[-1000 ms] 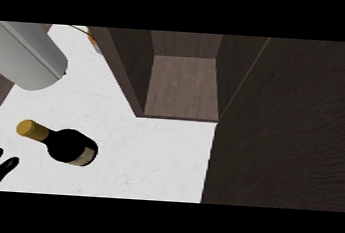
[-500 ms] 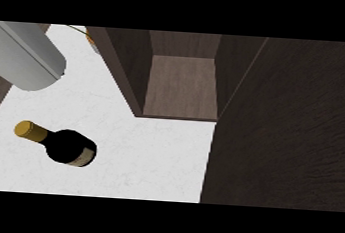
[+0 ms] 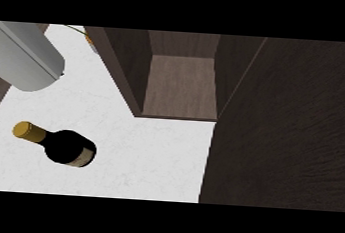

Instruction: Pick up the wine, place it into the cabinet and close the cabinet

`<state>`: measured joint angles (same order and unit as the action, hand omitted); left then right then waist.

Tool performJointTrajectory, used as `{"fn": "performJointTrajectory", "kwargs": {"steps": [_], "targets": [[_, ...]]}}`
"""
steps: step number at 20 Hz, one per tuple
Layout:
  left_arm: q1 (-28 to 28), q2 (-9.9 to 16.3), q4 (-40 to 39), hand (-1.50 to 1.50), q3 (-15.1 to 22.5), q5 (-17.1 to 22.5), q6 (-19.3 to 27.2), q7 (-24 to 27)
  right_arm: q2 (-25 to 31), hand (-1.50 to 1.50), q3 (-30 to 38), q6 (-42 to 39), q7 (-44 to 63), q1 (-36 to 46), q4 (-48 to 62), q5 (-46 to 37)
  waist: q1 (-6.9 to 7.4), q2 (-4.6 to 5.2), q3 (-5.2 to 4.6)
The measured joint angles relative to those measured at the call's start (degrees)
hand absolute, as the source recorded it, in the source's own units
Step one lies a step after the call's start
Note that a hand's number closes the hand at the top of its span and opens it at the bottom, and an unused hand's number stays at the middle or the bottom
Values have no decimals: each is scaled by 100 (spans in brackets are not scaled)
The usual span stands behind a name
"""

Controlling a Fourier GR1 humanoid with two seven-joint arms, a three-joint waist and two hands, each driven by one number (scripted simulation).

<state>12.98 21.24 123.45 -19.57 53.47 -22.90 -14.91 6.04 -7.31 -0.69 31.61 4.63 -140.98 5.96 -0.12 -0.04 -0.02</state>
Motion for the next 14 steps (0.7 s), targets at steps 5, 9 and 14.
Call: {"fn": "performJointTrajectory", "kwargs": {"steps": [5, 9, 14], "targets": [[-256, -112, -717, -150, -102, -397, -309, 148, -111, -150, -217, -37, -71, -175, -26, -44, -10, 0, 0], [-525, -204, -1443, -150, -119, -920, -617, 419, -100, -150, -299, 3, 128, -79, -90, -114, -23, 1, -1], [-840, -225, -2249, -150, -143, -1459, -884, 692, -96, -150, -161, -19, 214, 66, -78, -123, -19, 3, -1]]}}
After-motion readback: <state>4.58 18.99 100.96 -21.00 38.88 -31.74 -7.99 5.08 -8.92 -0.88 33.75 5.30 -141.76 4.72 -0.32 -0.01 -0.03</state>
